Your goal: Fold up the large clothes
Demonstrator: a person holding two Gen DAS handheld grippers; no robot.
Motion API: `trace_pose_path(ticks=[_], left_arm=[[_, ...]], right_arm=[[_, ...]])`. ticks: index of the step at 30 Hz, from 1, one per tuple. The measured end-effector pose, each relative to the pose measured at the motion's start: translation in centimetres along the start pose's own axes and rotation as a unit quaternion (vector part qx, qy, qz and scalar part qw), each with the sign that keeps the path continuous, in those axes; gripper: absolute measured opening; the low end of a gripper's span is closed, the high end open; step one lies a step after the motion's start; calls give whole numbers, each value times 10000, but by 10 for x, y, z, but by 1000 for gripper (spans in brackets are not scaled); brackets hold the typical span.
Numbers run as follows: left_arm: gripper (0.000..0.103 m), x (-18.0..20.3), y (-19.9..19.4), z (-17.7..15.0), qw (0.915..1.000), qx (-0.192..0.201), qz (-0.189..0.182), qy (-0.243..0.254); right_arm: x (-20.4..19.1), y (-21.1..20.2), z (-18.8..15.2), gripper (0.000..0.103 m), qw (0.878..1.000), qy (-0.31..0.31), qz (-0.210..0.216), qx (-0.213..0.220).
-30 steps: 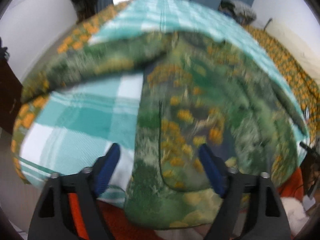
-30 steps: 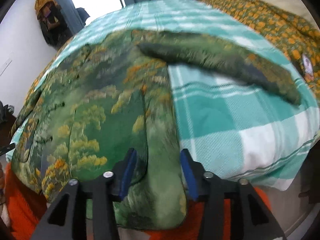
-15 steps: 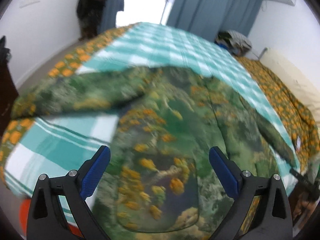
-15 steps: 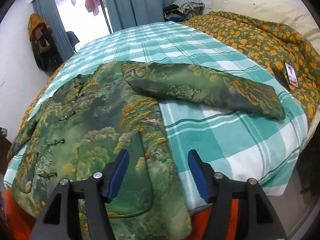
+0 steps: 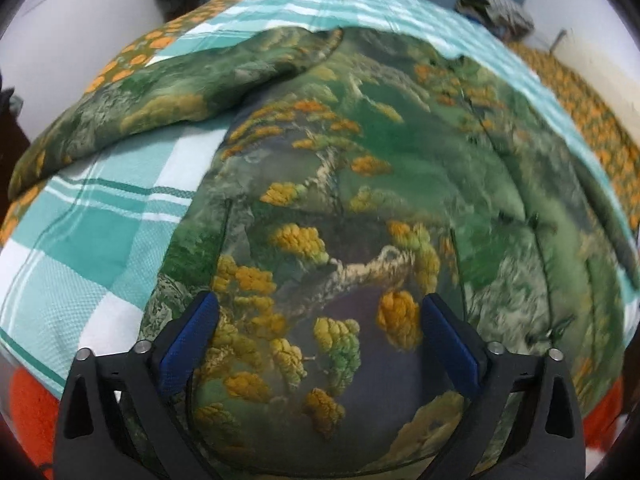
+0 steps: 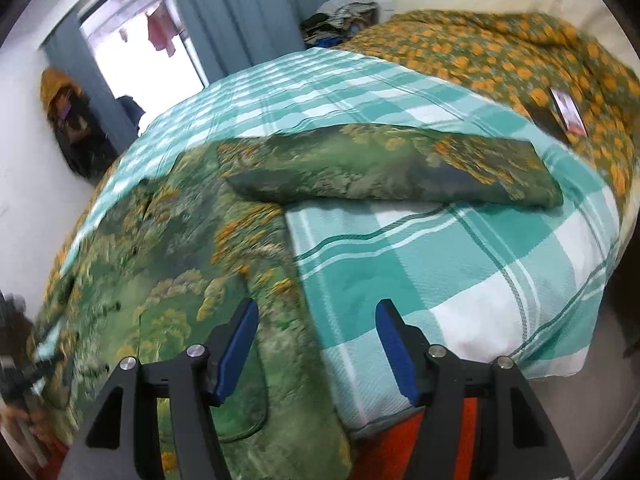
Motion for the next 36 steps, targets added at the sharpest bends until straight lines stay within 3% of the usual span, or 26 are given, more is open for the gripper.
trace_pose_path(ticks=[4,7,13,17,18,19,20,22,24,27,29,32,36], left_arm=[[102,3,-2,-4,9999,69,-50,82],[102,2,-4,-7,9999,82,-66,8],[102,4,-7,-11,9999,139,-4,23],[102,6,-9,-15,9997,169,64,147],[102,6,-9,-15,9997,171,66,152],[102,6,-9,-15,9997,175,63,160],[102,6,-10,-15,9997,181,52,164],[102,5,-10,-15,9997,192,42,161],[102,5,-10,-15,9996,208,45,159],[102,7,-10,-15,9995,237,82,170],[102,8,-9,-15,9995,243,84,168],[102,9,-9,-15,9995,234,103,166],[102,8,-9,-16,9994,259,105,190]], right_arm=[[55,8,20,62,9954,906,-32,314],[103,15,40,62,9843,1657,-64,609],[195,40,67,62,9403,3272,-223,909],[220,49,75,62,9074,4021,63,1224],[223,47,77,58,9017,4120,97,1308],[224,45,79,35,8993,4160,28,1346],[225,42,82,18,9003,4132,-105,1368],[214,31,94,13,9078,3912,-103,1510],[194,15,111,10,9244,3432,-98,1662],[131,-14,144,9,9561,2284,123,1830],[64,-33,162,9,9740,1184,280,1910],[-33,-51,162,9,9796,-215,418,1952],[-129,-46,134,9,9707,-1438,664,1809]])
Point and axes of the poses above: each gripper's, at about its wrist camera, not at the fingertips, and y roughly the way its jaws point, x to its right, z to its top, the point moved 7 cm from there along y, roughly the way its jaws point, and after that the axes turned 6 degrees about z, right-handed, at the moved point
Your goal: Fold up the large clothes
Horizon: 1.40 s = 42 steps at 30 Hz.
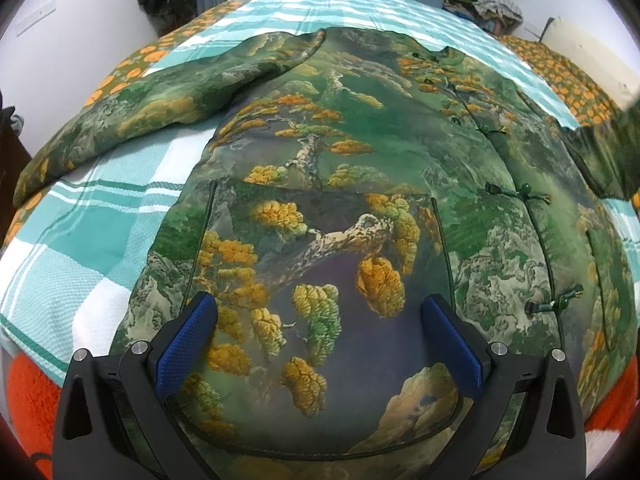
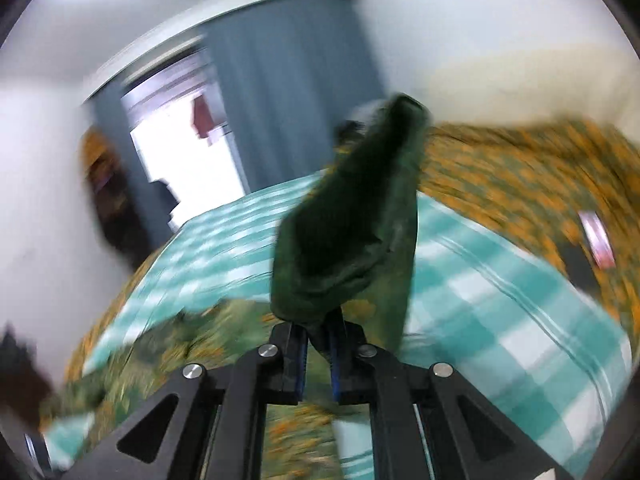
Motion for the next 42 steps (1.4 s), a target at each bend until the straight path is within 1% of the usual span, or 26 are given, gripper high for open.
trace_pose_path(ticks=[2,4,6,9,10,12,13,14,15,17,19,20,23,24,25,27,28,30,31,32,33,34,35,37,38,42], left_arm=[[102,-1,-1,-1,10000,15,11,17],[102,-2,-2,-2,10000,26,21,46],[102,-2,-3,-3,10000,26,29,79],[102,-1,-5,-3,9999,-5,62,133],[102,-1,-6,-4,9999,-28,72,138],[102,1,-11,-4,9999,-54,19,124],[102,4,-16,-1,9999,-43,-66,124],[102,7,-21,2,9998,-10,-115,132],[102,12,-28,7,9997,63,-193,164],[102,28,-47,23,9978,274,-532,271],[102,52,-63,40,9931,399,-1035,379],[102,71,-69,51,9881,384,-1420,445],[101,115,-68,72,9744,232,-2186,473],[96,129,-64,77,9709,180,-2336,499],[86,149,-55,83,9677,83,-2458,553],[77,173,-35,87,9666,-208,-2489,576],[76,189,-17,88,9658,-491,-2484,555],[70,205,4,83,9690,-799,-2277,522],[60,211,19,80,9718,-990,-2082,494],[54,213,24,77,9730,-1061,-1991,485],[37,216,28,76,9751,-1070,-1879,497],[15,216,29,78,9786,-983,-1734,516],[10,216,28,78,9791,-965,-1713,520],[7,214,20,86,9780,-917,-1806,508],[7,211,13,93,9793,-787,-1777,566],[7,190,-1,136,9862,-229,-1465,741]], right_arm=[[-51,15,-20,9,9976,-639,197,-160],[-87,30,-46,8,9936,-973,408,-412],[-109,43,-75,8,9893,-1159,550,-697],[-131,64,-128,11,9795,-1369,670,-1319],[-135,72,-150,16,9736,-1394,736,-1650],[-139,78,-184,36,9614,-1327,876,-2244],[-139,77,-194,50,9577,-1261,920,-2417],[-137,72,-205,56,9553,-1155,996,-2534],[-134,65,-209,57,9552,-1089,1047,-2546],[-125,46,-209,58,9567,-978,1119,-2504],[-112,29,-207,60,9603,-831,1111,-2421],[-107,26,-205,61,9624,-744,1087,-2375],[-87,6,-201,62,9682,-368,994,-2267],[-81,2,-200,62,9693,-255,969,-2246],[-77,-2,-201,62,9703,-143,946,-2223],[-69,-12,-200,62,9719,6,927,-2166],[-67,-14,-202,62,9722,41,921,-2153],[-65,-19,-204,62,9723,77,911,-2149],[-63,-21,-205,62,9724,97,911,-2147],[-62,-23,-205,62,9727,110,912,-2133],[-61,-25,-205,62,9731,109,911,-2114],[-59,-27,-205,62,9738,101,911,-2080],[-58,-29,-204,62,9745,98,916,-2044],[-56,-29,-203,62,9754,128,936,-1993],[-54,-29,-203,62,9756,159,940,-1978],[-44,-25,-198,62,9772,314,907,-1895]])
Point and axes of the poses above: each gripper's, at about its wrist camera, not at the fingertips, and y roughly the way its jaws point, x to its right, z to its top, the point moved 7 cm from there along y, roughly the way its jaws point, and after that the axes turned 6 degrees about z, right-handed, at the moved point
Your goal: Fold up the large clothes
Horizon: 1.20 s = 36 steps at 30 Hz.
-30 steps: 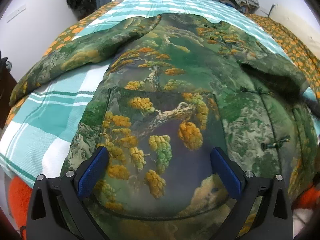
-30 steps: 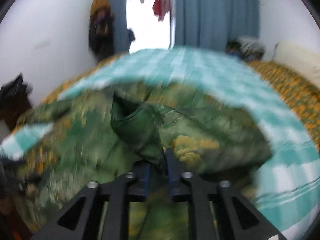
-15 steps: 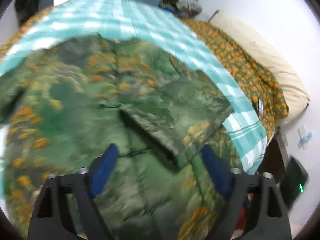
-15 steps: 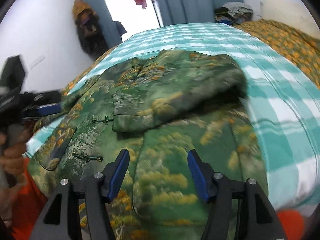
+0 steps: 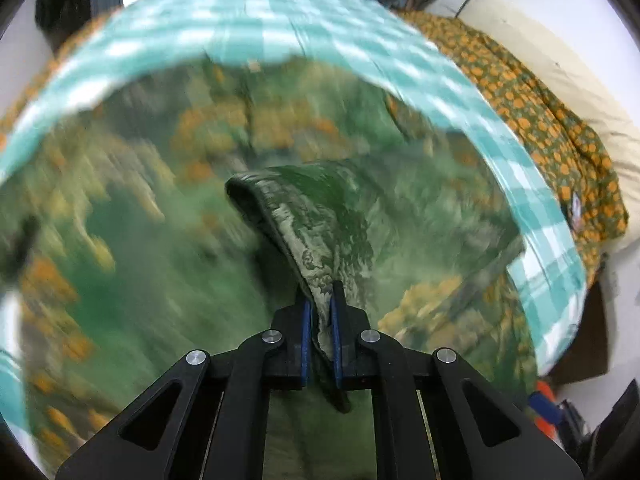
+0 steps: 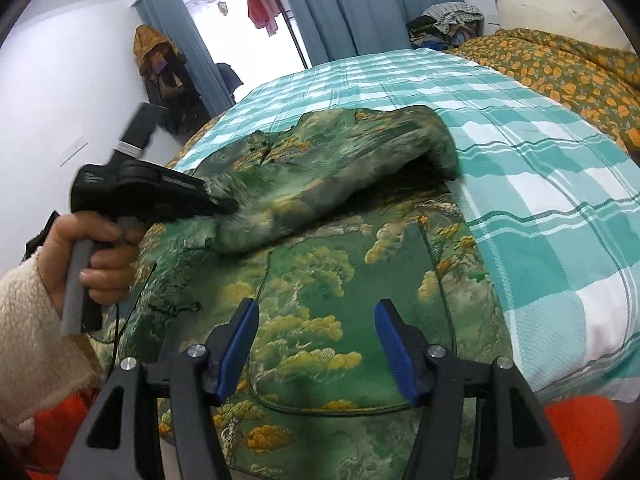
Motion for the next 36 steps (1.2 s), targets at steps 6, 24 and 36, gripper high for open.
trace_pose_path(ticks=[6,24,36], left_arm=[[7,-41,15,43,9984,351,405,-185],[13,-67,83,15,9976,159,573,-353],[14,-67,89,7,9972,375,561,-317]], right_arm=[[20,9,48,62,9997,-40,-140,190],[111,191,134,48,9904,-75,-640,-1225],[128,203,242,48,9951,428,-715,-539]])
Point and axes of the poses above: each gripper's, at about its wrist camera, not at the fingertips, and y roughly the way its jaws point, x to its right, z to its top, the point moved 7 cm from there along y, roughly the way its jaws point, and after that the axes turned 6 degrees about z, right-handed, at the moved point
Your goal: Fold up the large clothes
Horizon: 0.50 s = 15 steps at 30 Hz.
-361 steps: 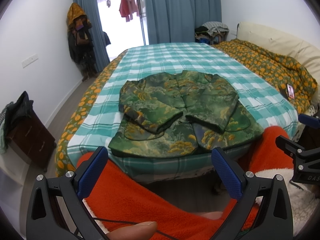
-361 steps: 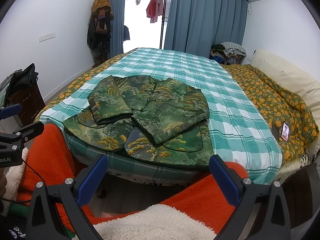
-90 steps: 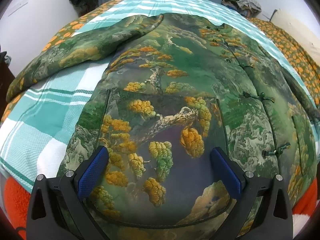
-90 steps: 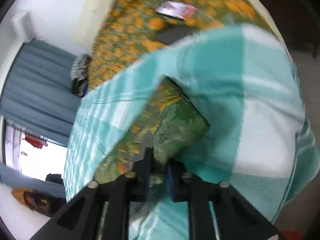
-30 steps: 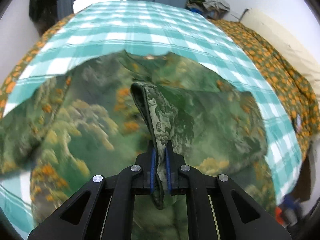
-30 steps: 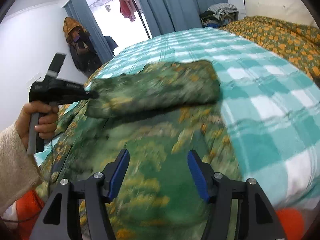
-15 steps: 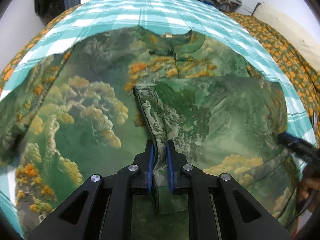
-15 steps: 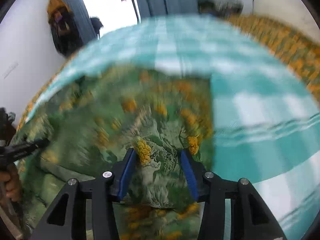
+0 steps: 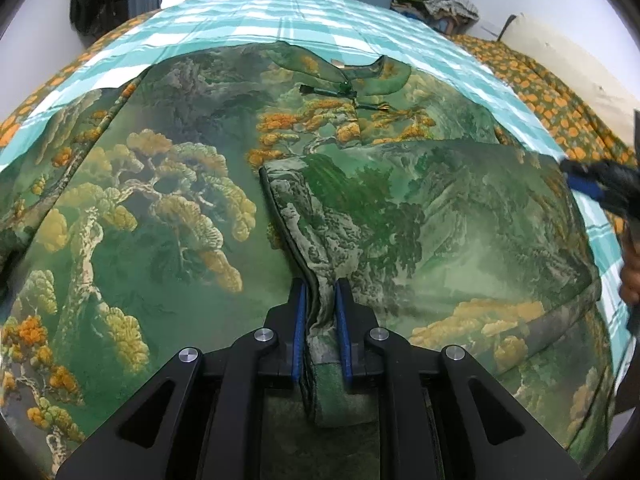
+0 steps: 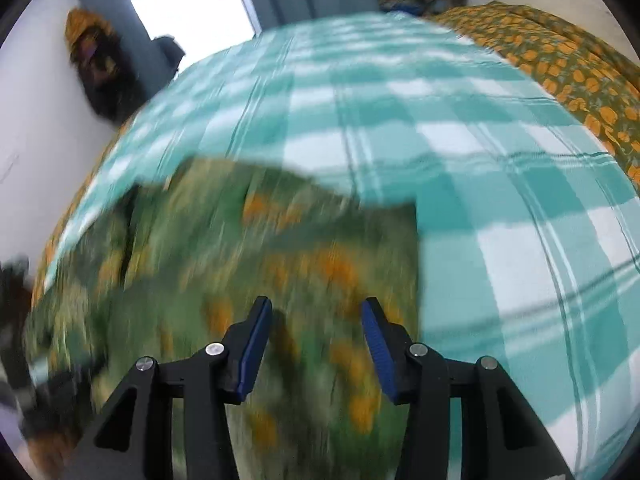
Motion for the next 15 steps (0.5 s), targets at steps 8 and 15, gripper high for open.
trace_pose_path(ticks=[8,15], left_arm=[[15,-2,2,-1,10000,50,-16,-18],[15,-3,2,-2,10000,76,-41,-51]], right_arm=[[3,61,-27,49,9977,-80,-8,-675],[-11,12,-64,50,9958,-400,317,-754]])
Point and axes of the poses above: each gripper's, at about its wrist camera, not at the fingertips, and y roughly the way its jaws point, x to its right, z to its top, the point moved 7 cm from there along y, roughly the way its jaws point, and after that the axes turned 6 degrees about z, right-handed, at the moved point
